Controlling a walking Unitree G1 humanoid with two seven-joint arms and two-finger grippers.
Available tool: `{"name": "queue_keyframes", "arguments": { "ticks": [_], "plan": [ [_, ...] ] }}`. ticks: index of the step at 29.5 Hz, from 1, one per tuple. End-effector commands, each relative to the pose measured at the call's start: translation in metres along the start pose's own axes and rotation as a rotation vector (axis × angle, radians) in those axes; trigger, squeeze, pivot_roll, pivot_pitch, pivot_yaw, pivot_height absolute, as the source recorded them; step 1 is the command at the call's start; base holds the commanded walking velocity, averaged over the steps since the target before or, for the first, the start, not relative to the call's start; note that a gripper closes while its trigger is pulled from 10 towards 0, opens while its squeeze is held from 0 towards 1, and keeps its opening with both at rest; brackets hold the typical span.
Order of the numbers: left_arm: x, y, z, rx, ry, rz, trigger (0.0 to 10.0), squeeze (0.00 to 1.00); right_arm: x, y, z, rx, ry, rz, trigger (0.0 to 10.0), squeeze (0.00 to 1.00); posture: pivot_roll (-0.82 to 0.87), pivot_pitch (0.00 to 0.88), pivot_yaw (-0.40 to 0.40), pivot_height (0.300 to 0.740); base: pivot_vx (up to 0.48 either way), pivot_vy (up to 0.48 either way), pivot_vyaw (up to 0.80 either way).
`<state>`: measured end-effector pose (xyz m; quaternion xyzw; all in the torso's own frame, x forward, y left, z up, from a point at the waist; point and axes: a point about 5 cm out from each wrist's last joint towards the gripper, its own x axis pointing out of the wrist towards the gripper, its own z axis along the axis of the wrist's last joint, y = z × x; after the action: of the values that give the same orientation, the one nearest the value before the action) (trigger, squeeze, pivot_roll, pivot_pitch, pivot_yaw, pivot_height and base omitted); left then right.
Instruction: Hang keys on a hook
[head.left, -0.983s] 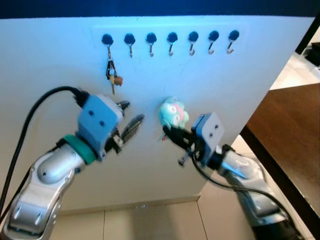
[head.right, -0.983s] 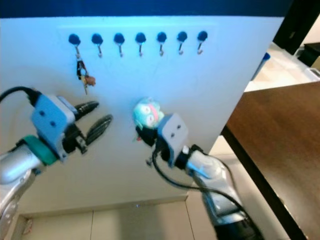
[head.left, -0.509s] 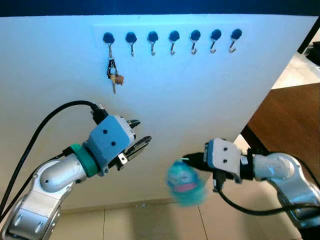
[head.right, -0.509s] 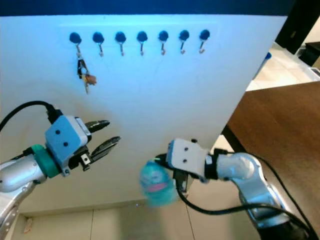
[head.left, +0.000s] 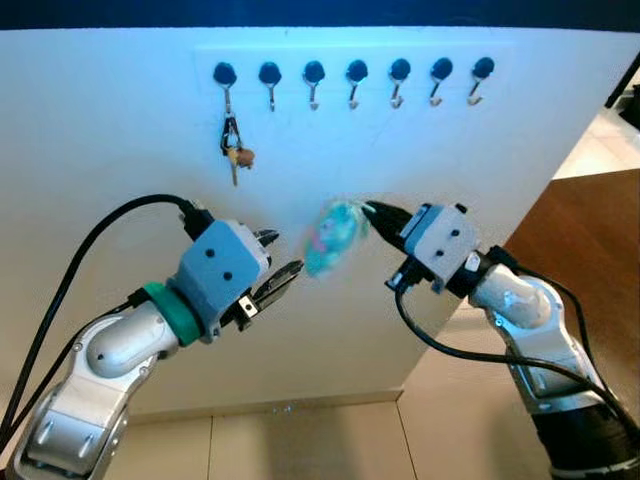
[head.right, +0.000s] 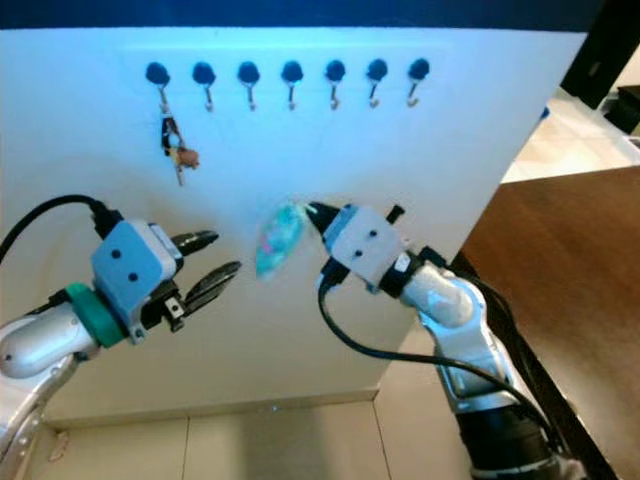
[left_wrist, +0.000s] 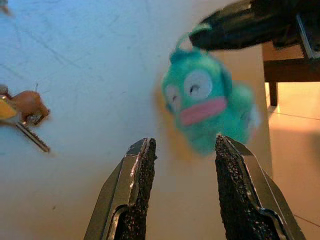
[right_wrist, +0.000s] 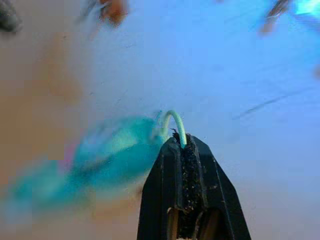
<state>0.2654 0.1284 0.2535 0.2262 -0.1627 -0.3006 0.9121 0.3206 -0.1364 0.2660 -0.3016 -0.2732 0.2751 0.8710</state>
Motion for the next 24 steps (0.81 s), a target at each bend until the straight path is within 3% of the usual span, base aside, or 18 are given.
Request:
{"name": "queue_keyframes", "arguments": {
  "ticks": [1,4,6,7,8,11,18,24],
  "plan": [
    [0.001,0.0,-0.003,0.005,0.006,0.009,10.0,0.0,0.001,-0.007,0.004,-0.012,-0.032,-0.065,10.0,0.0,0.04,0.117,0.083,0.74,0.0,0.0,0.0],
    [0.004,-0.005,-0.003,-0.005,0.0,0.004,10.0,0.0,0.009,-0.008,0.008,0.077,-0.095,-0.166,10.0,0.0,0.04,0.113,0.085,0.74,0.0,0.0,0.0],
    [0.004,-0.005,-0.003,-0.005,0.0,0.004,10.0,0.0,0.009,-0.008,0.008,0.077,-0.095,-0.166,10.0,0.0,0.04,0.113,0.085,0.74,0.0,0.0,0.0],
    [0.006,-0.007,-0.003,-0.011,-0.005,-0.001,10.0,0.0,0.012,-0.006,0.009,0.138,-0.121,-0.194,10.0,0.0,0.03,0.113,0.087,0.74,0.0,0.0,0.0],
    [0.006,-0.007,-0.003,-0.011,-0.005,-0.001,10.0,0.0,0.012,-0.006,0.009,0.138,-0.121,-0.194,10.0,0.0,0.03,0.113,0.087,0.74,0.0,0.0,0.0],
    [0.011,-0.009,-0.003,-0.02,-0.013,-0.003,10.0,0.0,0.028,-0.001,0.016,0.33,-0.198,-0.228,10.0,0.0,0.03,0.114,0.092,0.74,0.0,0.0,0.0],
    [0.012,-0.01,-0.003,-0.024,-0.014,0.006,10.0,0.0,0.045,0.001,0.031,0.395,-0.275,-0.198,10.0,0.0,0.04,0.119,0.087,0.74,0.0,0.0,0.0],
    [0.013,-0.012,-0.002,-0.031,-0.018,0.017,10.0,0.0,0.066,0.01,0.042,0.47,-0.319,-0.077,10.0,0.0,0.05,0.125,0.08,0.74,0.0,0.0,0.0]
  ]
}}
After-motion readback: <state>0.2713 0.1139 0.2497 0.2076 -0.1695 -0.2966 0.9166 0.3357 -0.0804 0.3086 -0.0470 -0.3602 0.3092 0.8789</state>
